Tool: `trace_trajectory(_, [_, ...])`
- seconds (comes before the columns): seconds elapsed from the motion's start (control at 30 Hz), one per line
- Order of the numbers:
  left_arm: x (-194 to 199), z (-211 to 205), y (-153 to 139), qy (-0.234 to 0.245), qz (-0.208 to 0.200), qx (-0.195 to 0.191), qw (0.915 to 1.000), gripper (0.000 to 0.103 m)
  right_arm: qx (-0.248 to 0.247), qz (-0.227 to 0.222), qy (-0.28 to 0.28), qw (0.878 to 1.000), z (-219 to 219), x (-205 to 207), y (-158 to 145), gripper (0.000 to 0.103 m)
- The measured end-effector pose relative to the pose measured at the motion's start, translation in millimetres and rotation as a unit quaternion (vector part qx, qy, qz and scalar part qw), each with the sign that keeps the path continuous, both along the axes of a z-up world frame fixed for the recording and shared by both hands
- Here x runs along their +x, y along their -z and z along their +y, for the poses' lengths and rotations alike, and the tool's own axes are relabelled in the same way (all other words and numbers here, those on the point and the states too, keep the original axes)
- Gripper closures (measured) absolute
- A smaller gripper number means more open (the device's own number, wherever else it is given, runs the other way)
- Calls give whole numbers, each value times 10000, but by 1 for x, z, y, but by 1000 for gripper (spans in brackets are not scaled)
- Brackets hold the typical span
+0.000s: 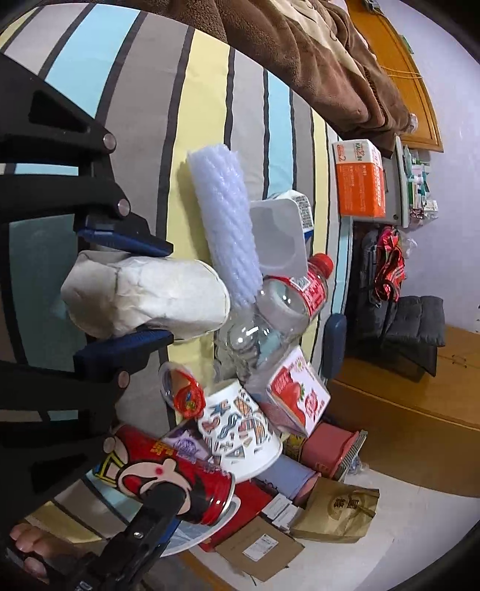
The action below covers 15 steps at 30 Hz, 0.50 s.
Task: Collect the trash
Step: 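Grasp the red can with the right tool while the left tool grasps the crumpled white paper, then carry the can and paper to the wastebasket and open both tools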
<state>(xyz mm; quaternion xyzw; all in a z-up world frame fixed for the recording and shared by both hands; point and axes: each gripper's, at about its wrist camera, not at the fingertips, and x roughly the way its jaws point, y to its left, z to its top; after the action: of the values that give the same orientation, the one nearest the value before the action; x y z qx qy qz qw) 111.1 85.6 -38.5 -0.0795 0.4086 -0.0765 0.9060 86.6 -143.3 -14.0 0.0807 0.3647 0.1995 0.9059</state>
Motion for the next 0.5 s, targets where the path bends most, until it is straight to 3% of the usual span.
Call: trace_trajectory(0.5, [-23,-28,-35,191,-459,-97,9987,61,141,-411,292,9986,-28,-17,-22,47])
